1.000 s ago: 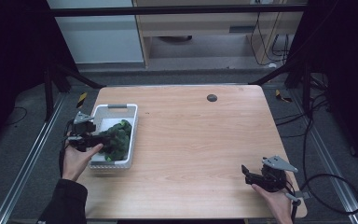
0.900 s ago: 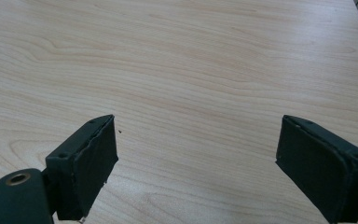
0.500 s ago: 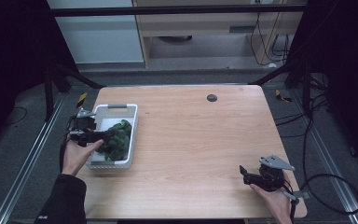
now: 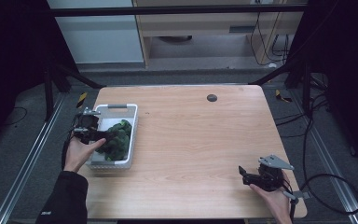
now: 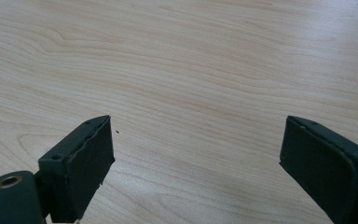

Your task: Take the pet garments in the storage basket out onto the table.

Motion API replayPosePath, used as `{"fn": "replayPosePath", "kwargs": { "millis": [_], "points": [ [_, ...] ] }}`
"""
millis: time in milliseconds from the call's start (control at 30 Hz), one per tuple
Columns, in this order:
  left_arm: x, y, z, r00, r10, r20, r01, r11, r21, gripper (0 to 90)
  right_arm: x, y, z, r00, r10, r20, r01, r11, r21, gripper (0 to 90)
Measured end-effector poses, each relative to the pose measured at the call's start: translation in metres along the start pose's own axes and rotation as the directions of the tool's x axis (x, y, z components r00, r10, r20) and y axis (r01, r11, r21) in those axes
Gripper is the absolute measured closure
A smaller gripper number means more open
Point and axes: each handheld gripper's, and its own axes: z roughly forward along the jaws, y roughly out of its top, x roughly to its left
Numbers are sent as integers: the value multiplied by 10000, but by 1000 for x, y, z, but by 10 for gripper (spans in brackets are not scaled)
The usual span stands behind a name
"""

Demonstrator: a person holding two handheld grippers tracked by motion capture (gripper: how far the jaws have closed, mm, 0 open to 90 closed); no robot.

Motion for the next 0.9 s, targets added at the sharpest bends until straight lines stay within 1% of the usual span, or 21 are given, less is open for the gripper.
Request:
{"fn": "replayPosePath", "kwargs": {
  "millis": [33,100,200,233,300,400,433,500,667,767,800,900],
  "points": [
    [1,0,1,10000,80,-5,-80,9999,76,140,0,0,0,10000,-12,-6,12,10000,1,95],
    [0,0,3,10000,69,27,-70,9999,128,141,-1,0,1,9999,-129,46,129,9999,2,94],
    [-1,0,6,10000,51,71,-52,9998,170,141,-1,-1,1,9999,-124,55,123,9999,64,93],
    [0,0,7,9999,104,76,-106,9996,250,140,0,-1,2,10000,-56,4,56,9999,106,92],
    [0,0,8,9999,127,26,-128,9994,306,137,0,-1,2,9999,-133,27,132,9998,137,90],
    [0,-2,11,9999,65,83,-68,9993,374,137,0,-1,3,9999,-169,4,169,9997,167,88],
    [0,-3,12,9999,148,87,-152,9990,426,137,0,-1,3,9999,-152,-17,152,9997,189,87],
    [-1,-3,14,9999,95,138,-101,9988,486,135,0,-1,3,10000,-76,-57,77,9997,243,85],
    [-5,-4,21,9993,207,301,-226,9977,632,129,0,-2,5,9999,-117,-39,118,9994,316,81],
    [-6,-4,23,9992,256,301,-276,9973,686,122,0,-2,5,9999,-134,-65,136,9993,357,79],
    [-7,-4,24,9993,220,296,-240,9973,691,121,0,-1,5,9999,-72,-90,76,9992,395,78],
    [-7,-4,26,9988,354,329,-381,9955,867,119,0,-2,6,9999,-142,-82,145,9991,387,77]
  ]
}}
